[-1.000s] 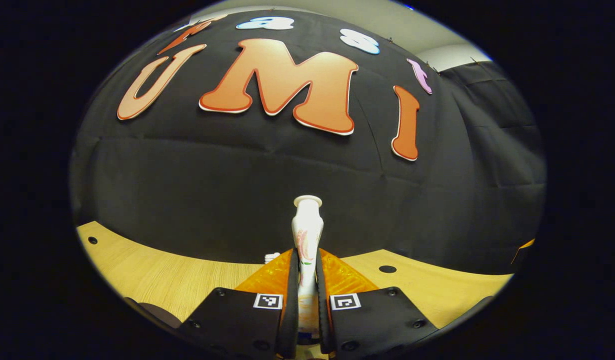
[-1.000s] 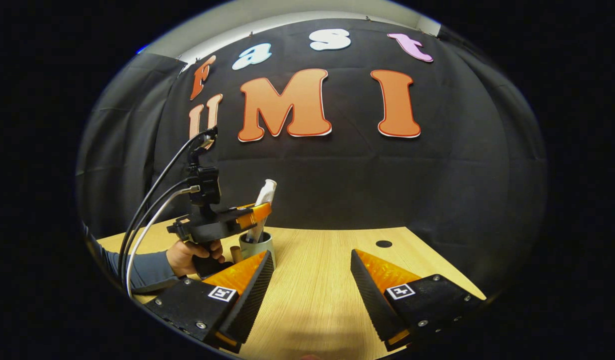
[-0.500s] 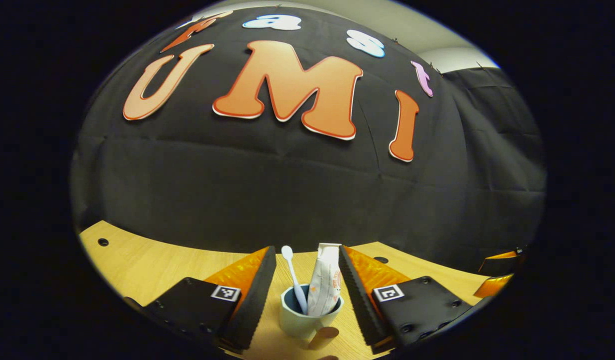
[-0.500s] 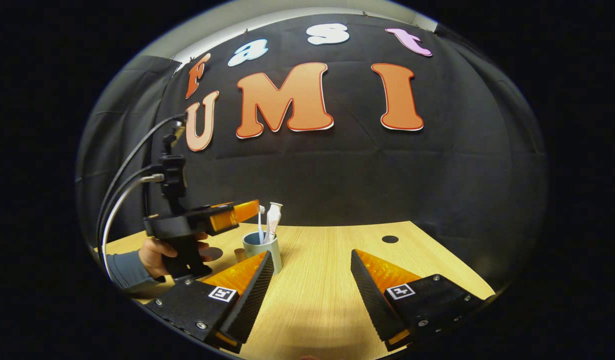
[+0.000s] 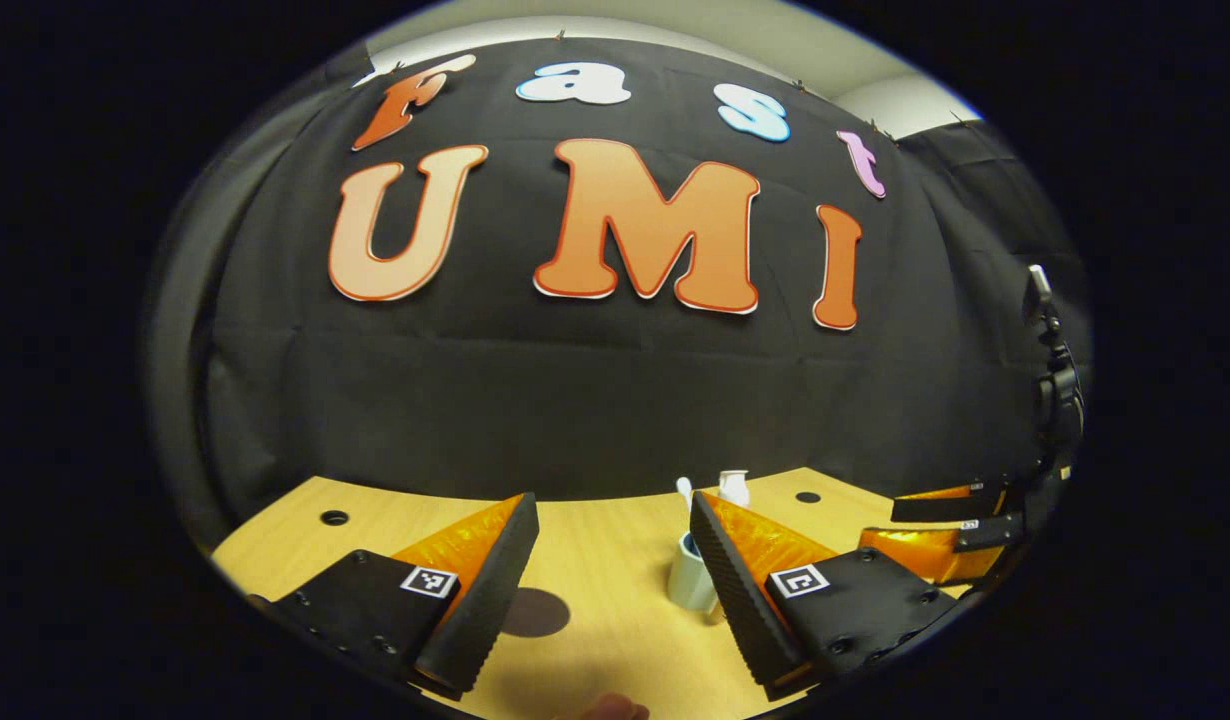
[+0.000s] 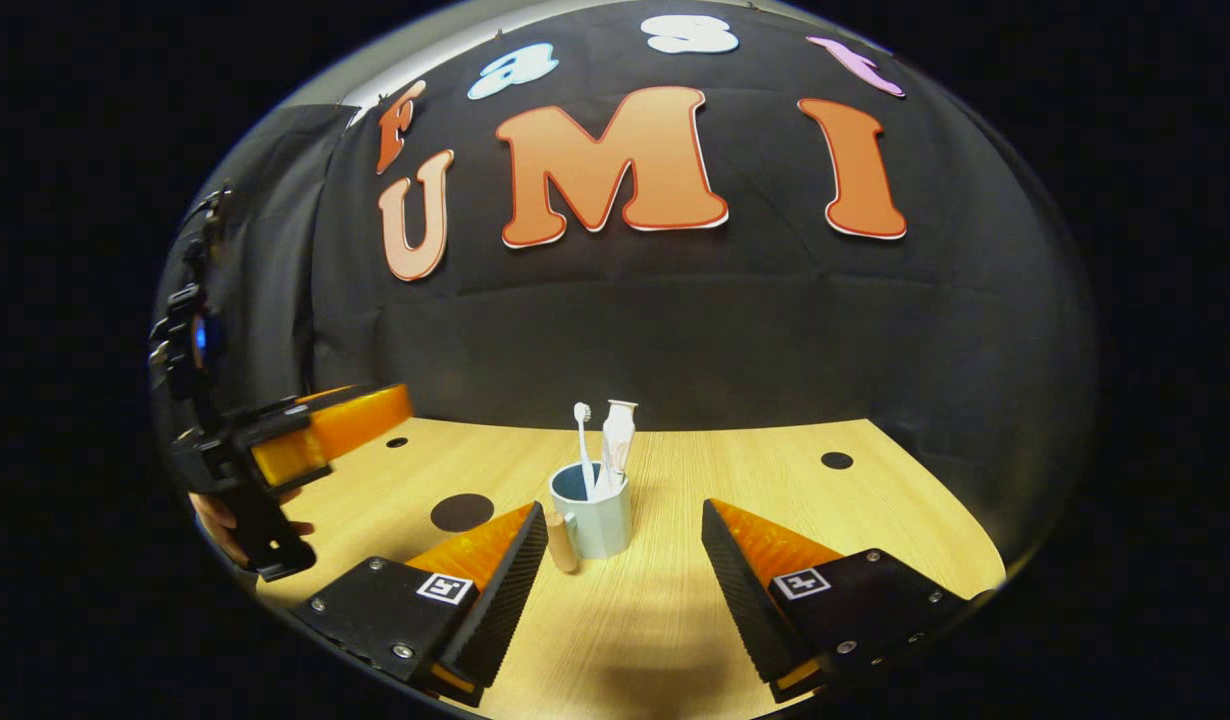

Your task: Put the toothbrush and toothpaste on the desktop into the cup, then pick up the cup and place it on the coaster on the desktop.

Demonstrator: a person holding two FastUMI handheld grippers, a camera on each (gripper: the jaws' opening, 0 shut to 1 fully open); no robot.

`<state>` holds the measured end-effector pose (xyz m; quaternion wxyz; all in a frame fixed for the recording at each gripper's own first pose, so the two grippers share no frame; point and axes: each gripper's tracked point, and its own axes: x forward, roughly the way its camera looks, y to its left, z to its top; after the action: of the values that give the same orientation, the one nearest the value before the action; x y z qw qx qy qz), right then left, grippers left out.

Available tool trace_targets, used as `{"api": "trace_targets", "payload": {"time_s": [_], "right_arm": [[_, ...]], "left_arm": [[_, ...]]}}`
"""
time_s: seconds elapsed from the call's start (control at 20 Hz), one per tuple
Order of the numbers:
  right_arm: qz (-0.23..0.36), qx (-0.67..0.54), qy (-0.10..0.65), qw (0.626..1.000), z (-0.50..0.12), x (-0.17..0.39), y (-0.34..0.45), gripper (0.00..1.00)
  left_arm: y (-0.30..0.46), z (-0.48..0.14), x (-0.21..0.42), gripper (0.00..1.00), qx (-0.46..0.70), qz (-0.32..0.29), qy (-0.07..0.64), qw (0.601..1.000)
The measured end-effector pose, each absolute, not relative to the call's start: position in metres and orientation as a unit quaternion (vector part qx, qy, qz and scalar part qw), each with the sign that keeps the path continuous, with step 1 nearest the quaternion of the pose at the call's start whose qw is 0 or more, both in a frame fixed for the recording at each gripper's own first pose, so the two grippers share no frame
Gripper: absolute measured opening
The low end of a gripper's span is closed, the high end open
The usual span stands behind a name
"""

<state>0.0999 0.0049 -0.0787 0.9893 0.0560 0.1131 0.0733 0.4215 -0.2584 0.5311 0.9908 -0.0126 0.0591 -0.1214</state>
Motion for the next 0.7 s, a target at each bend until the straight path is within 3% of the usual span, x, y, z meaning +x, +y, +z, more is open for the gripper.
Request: {"api": "trace_targets", "payload": {"time_s": [0.7], "right_arm": [[0.060, 0.058, 0.268, 0.960, -0.120, 0.149, 0.056, 0.93]], "left_arm": [[-0.144, 0.532, 0.325, 0.98, 0.007, -0.028, 0.084, 0.996]]}}
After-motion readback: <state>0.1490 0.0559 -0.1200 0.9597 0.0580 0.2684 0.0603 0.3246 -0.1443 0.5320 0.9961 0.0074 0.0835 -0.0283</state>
